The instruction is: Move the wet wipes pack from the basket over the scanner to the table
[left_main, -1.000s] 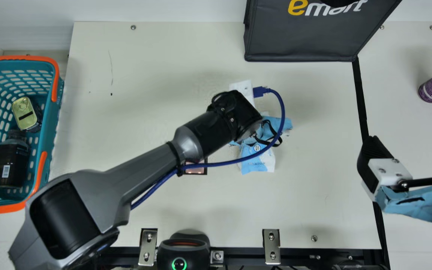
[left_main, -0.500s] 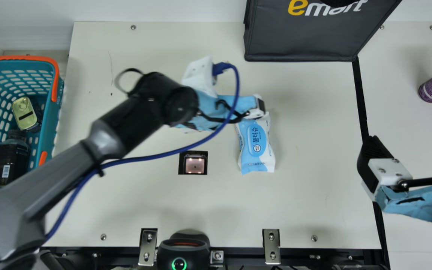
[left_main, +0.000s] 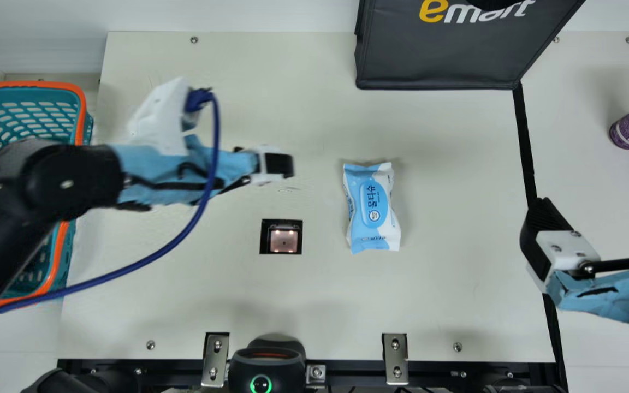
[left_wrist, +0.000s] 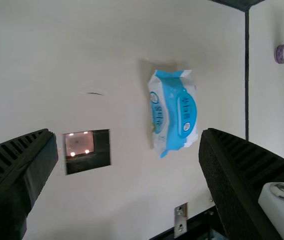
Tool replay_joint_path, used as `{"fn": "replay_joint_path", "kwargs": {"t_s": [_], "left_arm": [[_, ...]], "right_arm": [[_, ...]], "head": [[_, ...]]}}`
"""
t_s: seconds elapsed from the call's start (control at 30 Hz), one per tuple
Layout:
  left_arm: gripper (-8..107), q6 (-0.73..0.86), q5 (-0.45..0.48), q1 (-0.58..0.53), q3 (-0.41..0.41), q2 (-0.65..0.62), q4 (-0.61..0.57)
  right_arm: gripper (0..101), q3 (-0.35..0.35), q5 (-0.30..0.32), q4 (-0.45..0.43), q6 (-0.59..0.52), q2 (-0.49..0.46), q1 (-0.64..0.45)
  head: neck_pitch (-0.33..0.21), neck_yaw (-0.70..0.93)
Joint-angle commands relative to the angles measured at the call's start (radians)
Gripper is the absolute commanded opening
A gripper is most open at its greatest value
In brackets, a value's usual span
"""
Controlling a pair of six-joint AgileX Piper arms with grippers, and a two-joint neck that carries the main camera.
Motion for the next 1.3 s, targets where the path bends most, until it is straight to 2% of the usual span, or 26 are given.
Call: {"fn": "replay_joint_path", "kwargs": {"t_s": [0.0,0.23,0.6,0.63,0.77,0.97,1.1,1.27], "left_arm": [[90,0.036,0.014,0.044,0.021,-0.096,0.042],[90,0.034,0.060,0.091,0.045,-0.254,0.239],[90,-0.097,0.066,0.038,0.048,-0.438,0.622],[90,-0.086,0.069,0.041,0.048,-0.420,0.517],[90,-0.098,0.069,0.038,0.048,-0.441,0.611],[90,-0.098,0.069,0.038,0.048,-0.441,0.621],[90,-0.098,0.069,0.038,0.048,-0.441,0.621],[90,-0.098,0.069,0.038,0.048,-0.441,0.621]], "right_arm": [[95,0.000,0.000,0.000,0.000,0.000,0.000],[95,0.000,0.000,0.000,0.000,0.000,0.000],[95,0.000,0.000,0.000,0.000,0.000,0.000],[95,0.000,0.000,0.000,0.000,0.000,0.000],[95,0.000,0.000,0.000,0.000,0.000,0.000],[95,0.002,0.006,0.000,-0.027,0.010,0.030],[95,0.021,-0.009,0.000,-0.083,0.049,0.096],[95,0.058,-0.059,-0.002,-0.134,0.129,0.219]], "head": [[-0.030,0.002],[-0.030,0.002],[-0.030,0.002],[-0.030,0.002],[-0.030,0.002],[-0.030,0.002],[-0.030,0.002],[-0.030,0.002]]}}
